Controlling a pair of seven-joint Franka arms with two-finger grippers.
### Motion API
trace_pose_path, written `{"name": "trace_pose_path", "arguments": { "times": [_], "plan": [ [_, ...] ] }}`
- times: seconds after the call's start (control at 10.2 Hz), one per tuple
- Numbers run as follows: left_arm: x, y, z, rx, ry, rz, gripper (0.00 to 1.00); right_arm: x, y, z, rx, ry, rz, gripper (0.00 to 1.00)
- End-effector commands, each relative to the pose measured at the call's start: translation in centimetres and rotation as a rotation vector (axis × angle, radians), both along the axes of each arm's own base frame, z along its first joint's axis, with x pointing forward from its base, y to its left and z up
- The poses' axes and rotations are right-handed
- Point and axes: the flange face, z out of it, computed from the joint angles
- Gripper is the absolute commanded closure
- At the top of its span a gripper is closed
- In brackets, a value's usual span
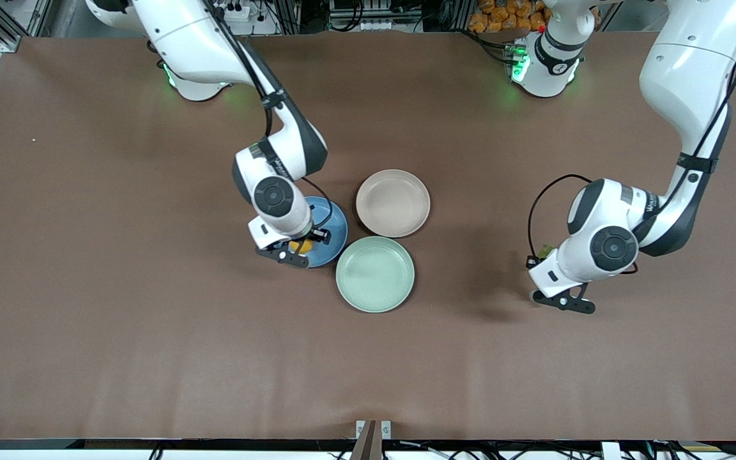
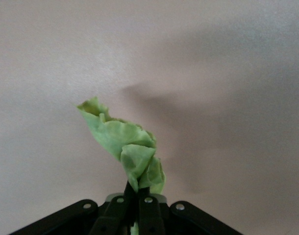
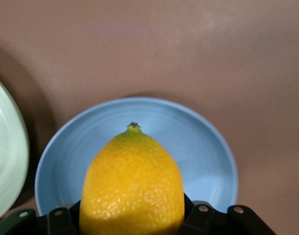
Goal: Pick lemon and lettuce from blue and beige plates
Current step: 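Lift the lettuce with the left gripper while the right gripper grasps the lemon, then lower and release the lettuce with the left gripper while the right gripper carries the lemon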
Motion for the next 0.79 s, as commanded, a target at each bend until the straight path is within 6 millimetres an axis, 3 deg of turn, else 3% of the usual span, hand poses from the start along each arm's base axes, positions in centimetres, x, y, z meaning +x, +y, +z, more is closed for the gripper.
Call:
{"name": "trace_pose_path", "arguments": {
  "times": [0.0,0.39,0.49,0.69],
  "plan": [
    [-0.6,-0.9,0.7,0.029,-0.001,-0.030,0.00,2.3,-2.5,3.3,0.023,0.020,0.035,0.50],
    [-0.7,-0.4,5.5,0.051,-0.043,0.009,0.00,5.9,-9.2,7.0,0.051,0.070,0.122,0.50],
    [-1.4,-0.4,5.1,0.053,-0.027,0.012,0.00,6.5,-11.5,7.8,0.065,0.076,0.152,0.50],
    [-2.2,-0.1,7.0,0.002,-0.040,0.087,0.00,7.3,-14.5,8.6,0.076,0.084,0.198,0.50]
  ]
}}
